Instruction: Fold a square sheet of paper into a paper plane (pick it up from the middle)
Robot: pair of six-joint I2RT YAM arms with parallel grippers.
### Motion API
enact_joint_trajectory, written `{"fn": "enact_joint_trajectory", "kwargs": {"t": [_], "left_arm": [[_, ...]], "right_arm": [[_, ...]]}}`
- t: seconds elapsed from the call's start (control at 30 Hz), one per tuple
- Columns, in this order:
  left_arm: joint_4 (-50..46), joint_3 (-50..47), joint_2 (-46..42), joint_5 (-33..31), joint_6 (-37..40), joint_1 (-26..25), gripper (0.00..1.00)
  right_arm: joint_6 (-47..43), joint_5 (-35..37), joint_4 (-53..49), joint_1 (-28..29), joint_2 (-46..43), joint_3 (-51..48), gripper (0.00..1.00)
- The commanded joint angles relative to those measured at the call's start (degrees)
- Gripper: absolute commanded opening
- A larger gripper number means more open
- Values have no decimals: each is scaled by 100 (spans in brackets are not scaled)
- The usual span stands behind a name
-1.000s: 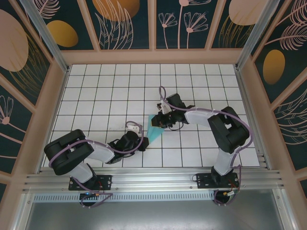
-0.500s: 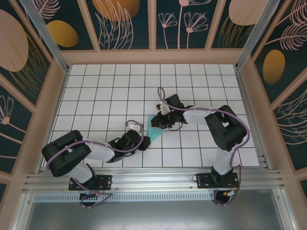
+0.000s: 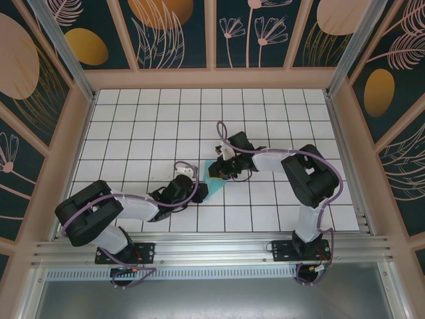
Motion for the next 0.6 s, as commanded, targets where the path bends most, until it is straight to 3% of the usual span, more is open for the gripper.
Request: {"fn": "enact_joint_trajectory", "kwargs": {"t": [0.0,0.17,0.57], "left_arm": [[-63,111,126,74,90,46,22],[-19,61,162,123,25,46,22],[305,-285,92,-11,-446,51,1]], "right_arm": [[-129,-106,25,53,55,169,18],[-129,-99,16,52,46,174,18],[-136,-115,1,78,59,240,19]]}}
